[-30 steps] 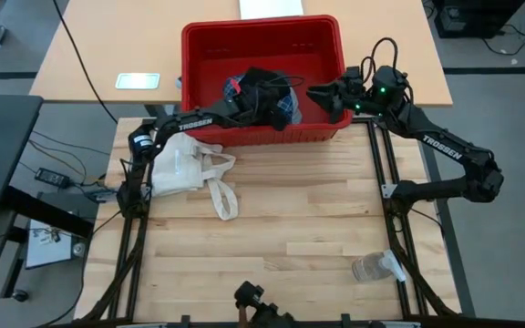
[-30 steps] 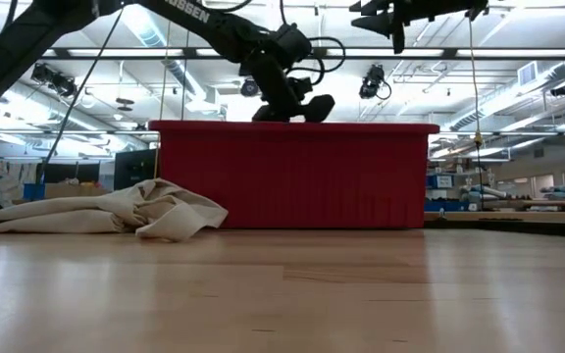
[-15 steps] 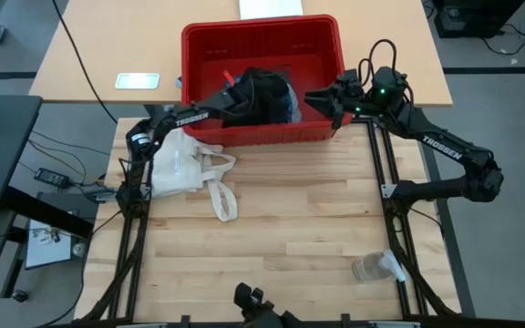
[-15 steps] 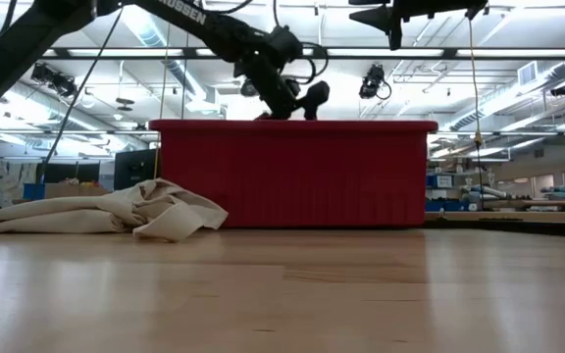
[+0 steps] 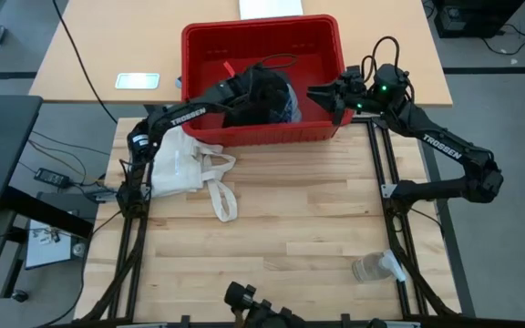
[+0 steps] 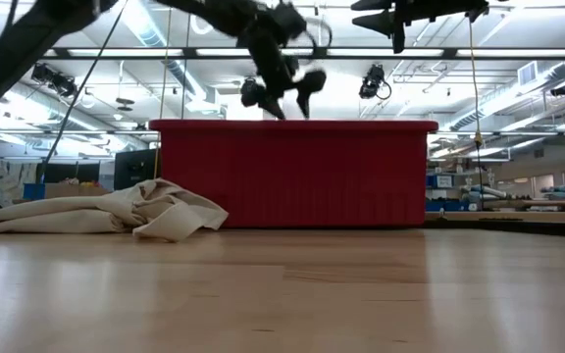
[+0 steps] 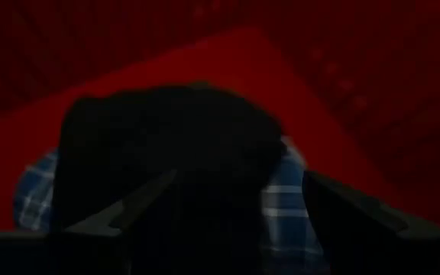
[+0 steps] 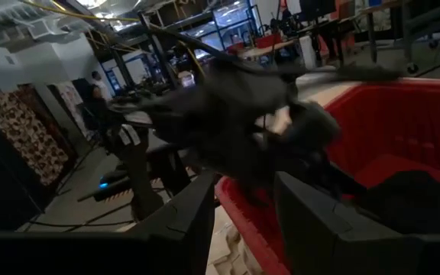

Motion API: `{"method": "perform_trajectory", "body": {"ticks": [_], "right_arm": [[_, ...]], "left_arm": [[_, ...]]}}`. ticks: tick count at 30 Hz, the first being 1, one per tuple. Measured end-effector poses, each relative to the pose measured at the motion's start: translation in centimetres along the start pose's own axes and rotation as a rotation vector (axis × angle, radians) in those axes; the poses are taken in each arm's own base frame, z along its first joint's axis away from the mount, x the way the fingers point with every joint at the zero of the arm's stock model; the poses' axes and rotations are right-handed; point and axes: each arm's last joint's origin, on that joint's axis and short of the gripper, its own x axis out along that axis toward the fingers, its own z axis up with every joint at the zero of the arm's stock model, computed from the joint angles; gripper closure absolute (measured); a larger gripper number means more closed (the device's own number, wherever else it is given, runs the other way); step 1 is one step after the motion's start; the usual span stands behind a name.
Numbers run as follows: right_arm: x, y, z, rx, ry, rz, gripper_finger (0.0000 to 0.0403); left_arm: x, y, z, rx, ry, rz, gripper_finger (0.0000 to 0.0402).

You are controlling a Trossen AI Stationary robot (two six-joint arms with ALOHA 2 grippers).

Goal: Fold laundry
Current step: Remove the black shirt from the red bin

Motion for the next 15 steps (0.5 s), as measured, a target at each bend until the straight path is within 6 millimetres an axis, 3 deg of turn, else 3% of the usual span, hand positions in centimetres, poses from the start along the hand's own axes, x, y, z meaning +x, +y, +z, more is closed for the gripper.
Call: {"method": "perform_trajectory", "body": {"ticks": [4,7,12,15], "right_arm": [[0.0,0.1,0.0,0.000,0.001,0.003,0.0258],[0.1,0.2,-0.1,0.007,0.003,0.010,0.0258],[0.1,0.2,-0.1,0.017,0.008,0.016,0.0258],[0.1,0.2,-0.1,0.014,0.007,0.015,0.0258]], "left_arm": [[2.9,0.2,-0.7,-0.030,0.016,-0.042,0.0103],[3.8,-0.2,-1.5,-0.020,0.061,-0.092,0.0078],[3.2,-0.9,-3.3,0.134,0.170,-0.030,0.0032],[2.7,-1.4,-3.5,0.214,0.148,0.046,0.0021]]}}
